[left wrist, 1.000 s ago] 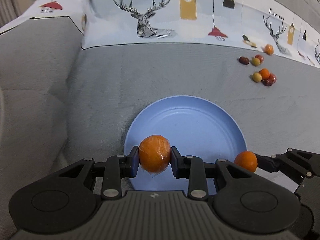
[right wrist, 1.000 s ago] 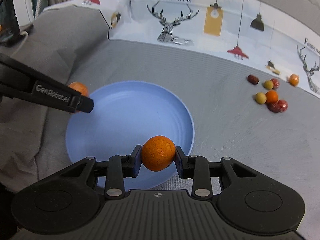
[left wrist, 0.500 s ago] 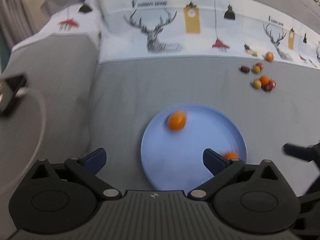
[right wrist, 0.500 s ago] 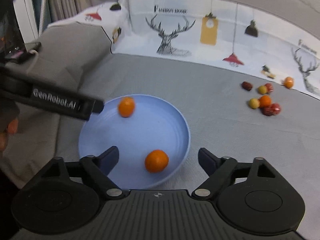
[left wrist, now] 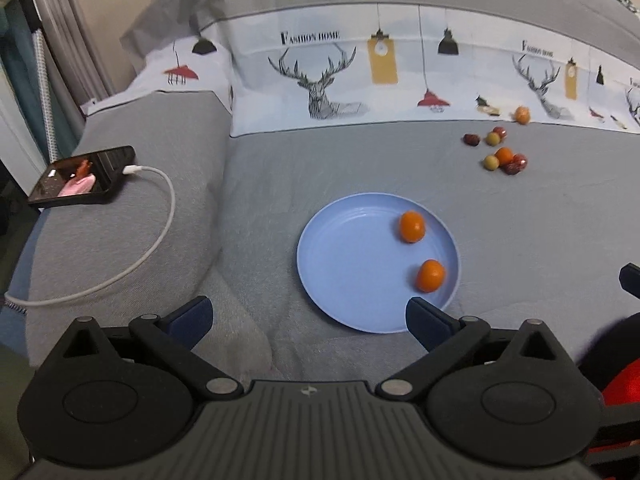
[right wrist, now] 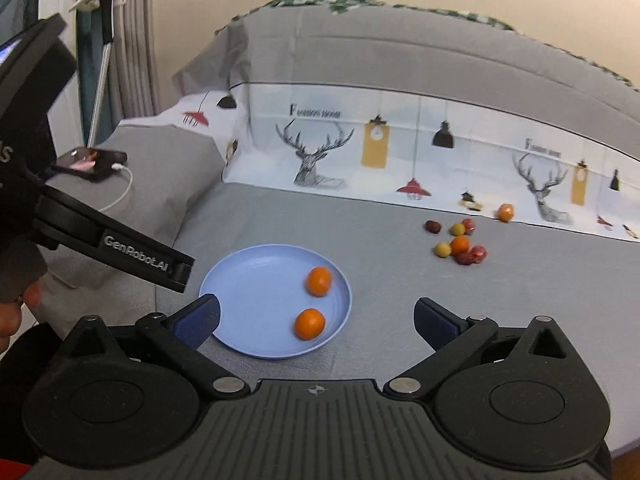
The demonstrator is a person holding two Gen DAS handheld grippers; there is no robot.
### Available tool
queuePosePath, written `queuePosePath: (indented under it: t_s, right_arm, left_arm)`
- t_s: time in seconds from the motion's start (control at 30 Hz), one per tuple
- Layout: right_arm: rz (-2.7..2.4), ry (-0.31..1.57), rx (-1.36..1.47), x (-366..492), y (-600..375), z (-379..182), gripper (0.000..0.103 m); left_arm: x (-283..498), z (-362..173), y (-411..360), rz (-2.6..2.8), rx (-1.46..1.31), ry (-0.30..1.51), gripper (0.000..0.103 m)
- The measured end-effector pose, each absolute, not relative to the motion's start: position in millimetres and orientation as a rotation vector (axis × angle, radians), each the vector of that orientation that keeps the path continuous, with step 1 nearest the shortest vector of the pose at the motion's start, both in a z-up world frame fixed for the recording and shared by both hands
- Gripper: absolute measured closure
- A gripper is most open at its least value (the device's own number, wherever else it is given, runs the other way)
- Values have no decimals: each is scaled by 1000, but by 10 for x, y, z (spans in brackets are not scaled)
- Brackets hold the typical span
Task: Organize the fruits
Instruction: 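Open both tools to drop the two oranges onto the blue plate, then grasp a yellow fruit with the left tool while the right tool grasps a red date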
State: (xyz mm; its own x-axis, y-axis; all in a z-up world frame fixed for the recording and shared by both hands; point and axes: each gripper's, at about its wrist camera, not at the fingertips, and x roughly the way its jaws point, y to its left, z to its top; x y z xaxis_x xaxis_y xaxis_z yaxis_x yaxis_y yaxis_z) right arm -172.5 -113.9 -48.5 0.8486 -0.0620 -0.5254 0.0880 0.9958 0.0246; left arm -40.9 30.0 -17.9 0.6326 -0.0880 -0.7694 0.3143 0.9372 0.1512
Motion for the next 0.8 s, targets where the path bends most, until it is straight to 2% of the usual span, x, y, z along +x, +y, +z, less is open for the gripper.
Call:
queuePosePath:
  t_s: [0.37, 0.8]
  right_arm:
    - [-103, 509, 73, -2082, -1131, -385, 1]
    - [-102, 522, 67, -2048, -1091, -399, 1]
  left_arm:
    - [-842, -46, 307, -239, 305, 796, 0]
    - [-791, -100, 349, -243, 299, 816, 0]
